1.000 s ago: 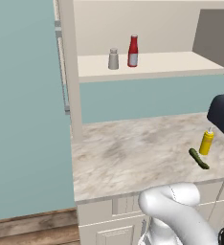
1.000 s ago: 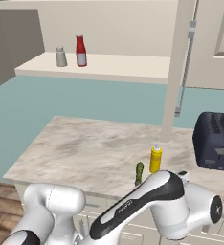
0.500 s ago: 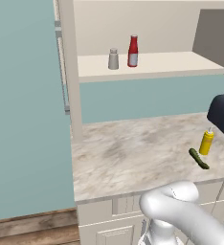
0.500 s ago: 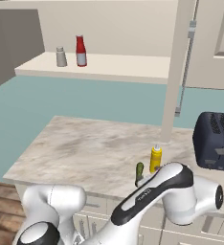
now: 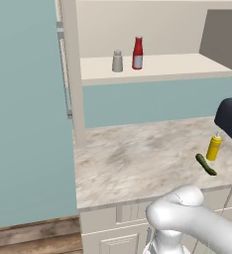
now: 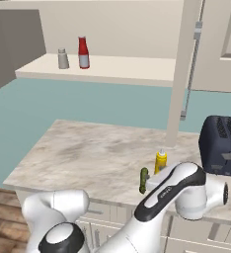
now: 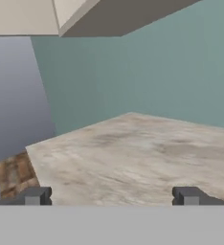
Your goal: There are various items on the counter. Only move the condiments/shakers into the cabinet.
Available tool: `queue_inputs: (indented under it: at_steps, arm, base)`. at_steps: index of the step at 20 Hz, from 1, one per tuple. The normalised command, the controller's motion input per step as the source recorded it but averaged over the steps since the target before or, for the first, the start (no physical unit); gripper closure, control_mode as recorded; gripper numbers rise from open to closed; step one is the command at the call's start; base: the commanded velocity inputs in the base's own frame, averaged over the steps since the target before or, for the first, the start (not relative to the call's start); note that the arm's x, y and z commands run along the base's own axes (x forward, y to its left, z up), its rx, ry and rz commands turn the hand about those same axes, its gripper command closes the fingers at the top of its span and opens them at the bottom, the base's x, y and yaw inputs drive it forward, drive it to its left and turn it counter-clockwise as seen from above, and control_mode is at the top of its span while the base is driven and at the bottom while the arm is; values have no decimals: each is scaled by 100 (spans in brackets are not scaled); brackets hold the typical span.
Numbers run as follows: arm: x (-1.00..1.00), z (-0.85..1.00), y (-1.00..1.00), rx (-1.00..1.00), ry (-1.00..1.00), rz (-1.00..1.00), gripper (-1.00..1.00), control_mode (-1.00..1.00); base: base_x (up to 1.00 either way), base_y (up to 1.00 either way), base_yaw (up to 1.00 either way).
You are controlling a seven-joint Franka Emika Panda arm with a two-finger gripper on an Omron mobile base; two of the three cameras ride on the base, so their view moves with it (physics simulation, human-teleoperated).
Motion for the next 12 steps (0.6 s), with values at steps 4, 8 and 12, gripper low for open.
queue_inputs:
  at_steps: [4,8,12]
  arm:
    - [39,-18,-14,0,2,10,-100,-100]
    - [25,-22,-41,0,0,8,-100,-100]
    - [24,-19,-45,0,0,3,-100,-100]
  base:
    - [0,0,0]
    - [0,0,0]
    - [0,0,0]
